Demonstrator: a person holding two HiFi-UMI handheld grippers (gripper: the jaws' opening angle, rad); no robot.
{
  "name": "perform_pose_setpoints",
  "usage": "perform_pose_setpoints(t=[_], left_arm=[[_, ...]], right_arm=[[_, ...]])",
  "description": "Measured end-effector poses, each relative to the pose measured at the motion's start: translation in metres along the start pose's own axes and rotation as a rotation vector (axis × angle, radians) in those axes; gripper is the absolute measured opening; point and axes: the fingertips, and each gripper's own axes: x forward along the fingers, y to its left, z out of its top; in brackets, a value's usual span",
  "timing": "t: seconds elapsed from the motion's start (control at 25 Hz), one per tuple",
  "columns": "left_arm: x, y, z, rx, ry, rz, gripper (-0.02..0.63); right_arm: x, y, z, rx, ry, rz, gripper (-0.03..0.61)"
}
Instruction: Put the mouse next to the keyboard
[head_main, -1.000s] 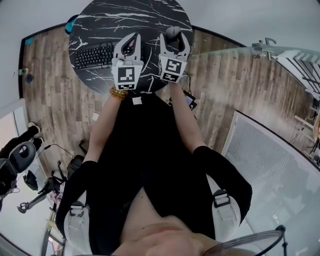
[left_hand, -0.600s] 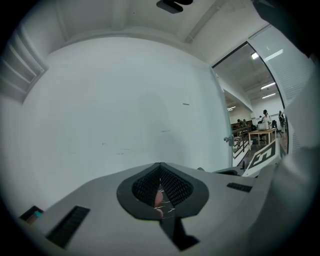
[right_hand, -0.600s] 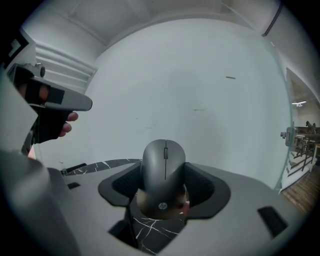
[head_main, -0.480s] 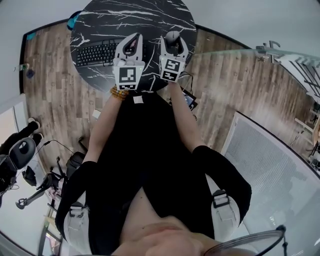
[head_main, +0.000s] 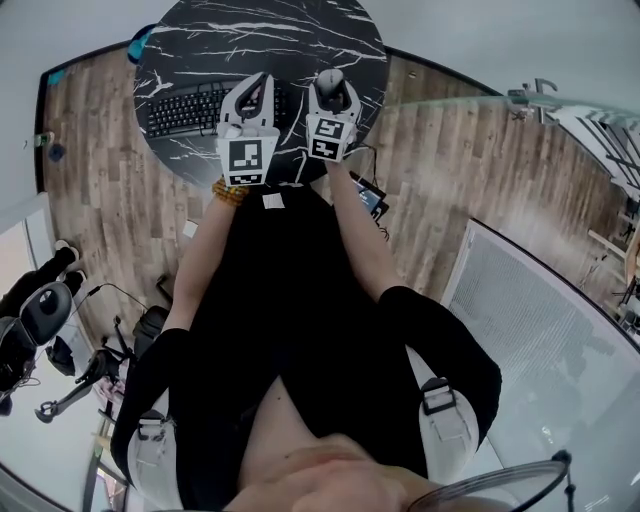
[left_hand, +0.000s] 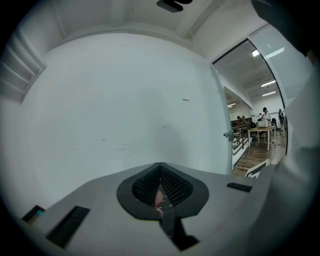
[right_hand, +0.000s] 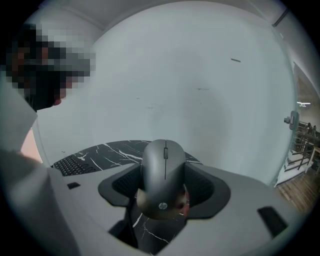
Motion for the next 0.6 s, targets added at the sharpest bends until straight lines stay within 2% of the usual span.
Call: perform_pose_setpoints(t=[0.6], left_arm=[[-0.001, 0.009, -0.012, 0.000, 0.033, 0.011, 0.009]], right_arm=[[0.024, 0.004, -0.063, -0.013, 0.144, 0.004, 0.278]])
